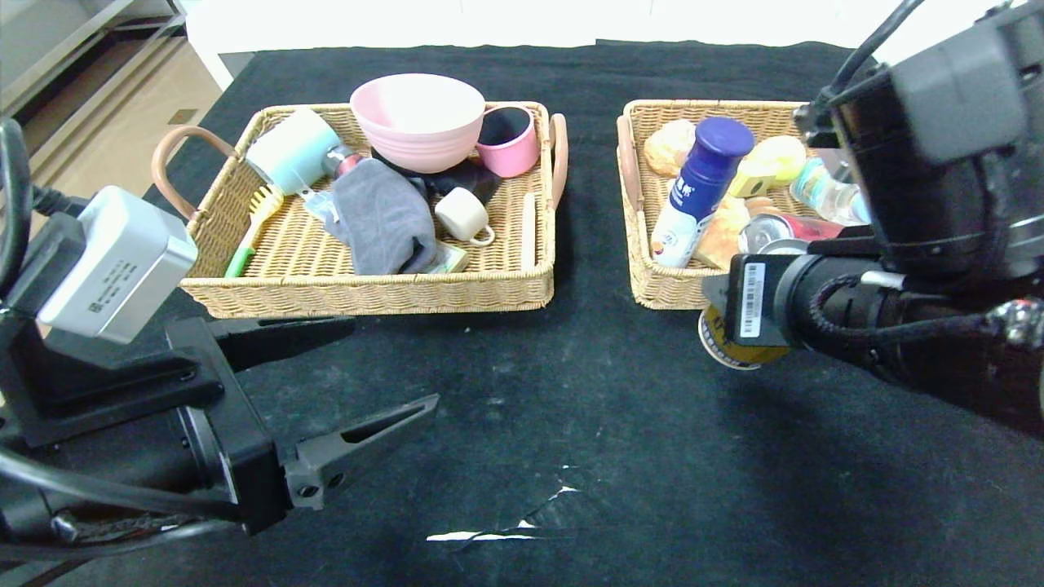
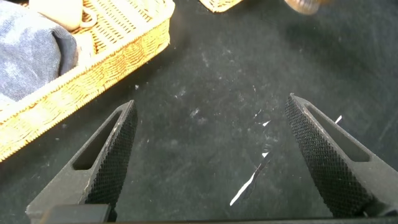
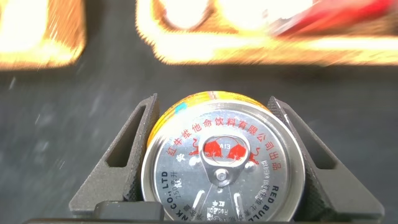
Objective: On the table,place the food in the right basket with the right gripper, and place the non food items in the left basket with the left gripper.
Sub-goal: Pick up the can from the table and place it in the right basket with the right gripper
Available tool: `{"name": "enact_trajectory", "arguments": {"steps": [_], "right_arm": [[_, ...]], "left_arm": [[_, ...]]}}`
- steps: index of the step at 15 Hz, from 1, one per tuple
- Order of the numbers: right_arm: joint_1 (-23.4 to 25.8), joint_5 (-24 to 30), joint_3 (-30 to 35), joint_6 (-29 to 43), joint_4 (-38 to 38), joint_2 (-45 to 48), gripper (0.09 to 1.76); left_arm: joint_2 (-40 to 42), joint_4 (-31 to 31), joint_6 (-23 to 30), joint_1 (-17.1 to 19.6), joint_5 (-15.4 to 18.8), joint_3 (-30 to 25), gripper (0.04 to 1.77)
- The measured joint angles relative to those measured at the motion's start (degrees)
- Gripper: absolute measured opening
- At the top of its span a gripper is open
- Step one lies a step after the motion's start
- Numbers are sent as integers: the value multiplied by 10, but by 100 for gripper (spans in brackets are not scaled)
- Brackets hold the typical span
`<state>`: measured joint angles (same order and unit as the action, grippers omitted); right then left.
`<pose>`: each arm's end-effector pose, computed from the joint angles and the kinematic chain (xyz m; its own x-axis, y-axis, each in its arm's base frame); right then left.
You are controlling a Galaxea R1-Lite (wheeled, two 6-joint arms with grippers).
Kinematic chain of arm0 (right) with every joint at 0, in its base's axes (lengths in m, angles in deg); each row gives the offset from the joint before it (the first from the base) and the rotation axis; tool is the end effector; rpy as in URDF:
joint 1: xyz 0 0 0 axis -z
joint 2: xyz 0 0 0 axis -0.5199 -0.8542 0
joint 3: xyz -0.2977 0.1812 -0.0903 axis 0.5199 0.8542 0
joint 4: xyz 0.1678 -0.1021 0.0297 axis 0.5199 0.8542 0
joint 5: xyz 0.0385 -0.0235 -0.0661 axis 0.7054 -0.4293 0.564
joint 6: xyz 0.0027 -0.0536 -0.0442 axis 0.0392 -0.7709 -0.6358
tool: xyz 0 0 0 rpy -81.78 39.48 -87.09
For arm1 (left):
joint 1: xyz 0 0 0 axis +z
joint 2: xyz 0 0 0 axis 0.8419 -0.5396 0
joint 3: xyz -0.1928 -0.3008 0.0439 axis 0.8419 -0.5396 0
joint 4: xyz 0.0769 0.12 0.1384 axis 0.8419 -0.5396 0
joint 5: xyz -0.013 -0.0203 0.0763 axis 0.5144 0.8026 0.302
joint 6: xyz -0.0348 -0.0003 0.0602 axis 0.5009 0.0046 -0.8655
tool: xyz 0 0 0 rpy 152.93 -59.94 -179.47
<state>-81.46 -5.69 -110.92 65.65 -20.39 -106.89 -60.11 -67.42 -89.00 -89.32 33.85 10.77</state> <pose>0.2424 0.2130 0.3363 0.9312 0.0053 -0.3646 0.0171 0.9982 0.0582 0.1678 -0.1177 0.2899 0.7435 -0.6499 -0.1576 0.6680 0.7327 0.1297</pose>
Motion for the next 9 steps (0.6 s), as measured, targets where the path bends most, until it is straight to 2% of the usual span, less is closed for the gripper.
{"name": "enact_trajectory", "arguments": {"steps": [4,9], "right_arm": [[55,0,-8,-34,-14,23,122],[111,3,-23,-145,-144,28,122]], "left_arm": [[-2,0,0,-2,0,-2,172],[-4,0,0,-6,0,-3,172]]}}
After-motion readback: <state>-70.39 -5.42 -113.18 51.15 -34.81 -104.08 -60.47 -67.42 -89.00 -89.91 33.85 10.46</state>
